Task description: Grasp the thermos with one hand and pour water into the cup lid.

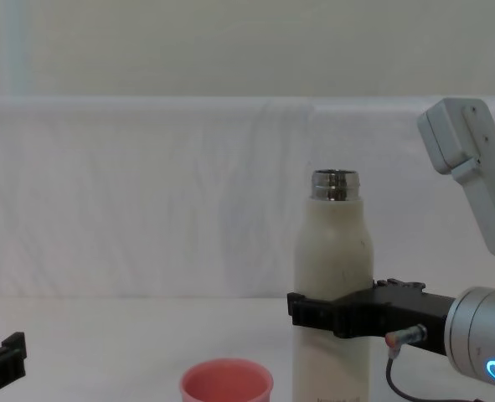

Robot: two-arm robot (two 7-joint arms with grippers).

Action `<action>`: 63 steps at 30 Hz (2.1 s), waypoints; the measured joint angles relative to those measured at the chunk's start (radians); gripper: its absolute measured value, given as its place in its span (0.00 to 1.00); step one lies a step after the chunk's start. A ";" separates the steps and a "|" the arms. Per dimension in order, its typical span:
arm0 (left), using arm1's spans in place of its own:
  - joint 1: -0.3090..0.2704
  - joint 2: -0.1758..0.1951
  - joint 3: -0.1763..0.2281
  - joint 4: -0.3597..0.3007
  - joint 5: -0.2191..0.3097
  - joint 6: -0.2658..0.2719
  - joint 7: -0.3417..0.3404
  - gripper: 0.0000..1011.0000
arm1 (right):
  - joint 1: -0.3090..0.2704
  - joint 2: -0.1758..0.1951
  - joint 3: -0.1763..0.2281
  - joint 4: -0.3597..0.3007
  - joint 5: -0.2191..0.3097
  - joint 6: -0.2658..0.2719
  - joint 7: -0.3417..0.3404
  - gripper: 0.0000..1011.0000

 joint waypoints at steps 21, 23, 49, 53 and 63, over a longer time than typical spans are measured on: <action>0.000 0.000 0.000 0.000 0.000 0.000 0.000 0.99 | -0.026 0.034 0.013 -0.034 0.033 -0.006 0.001 0.99; 0.000 0.000 0.000 0.000 0.000 0.000 0.000 0.99 | -0.030 0.038 0.015 -0.039 0.039 -0.008 0.002 0.99; 0.000 0.000 0.000 0.000 0.000 0.000 0.000 0.99 | -0.079 0.086 0.001 -0.118 0.076 -0.022 0.001 0.99; 0.000 0.000 0.000 0.000 0.000 0.000 0.000 0.99 | -0.090 0.096 0.007 -0.133 0.076 -0.023 -0.003 0.99; 0.000 0.000 0.000 0.000 0.000 0.000 0.000 0.99 | -0.141 0.121 0.025 -0.187 0.080 -0.026 -0.010 0.99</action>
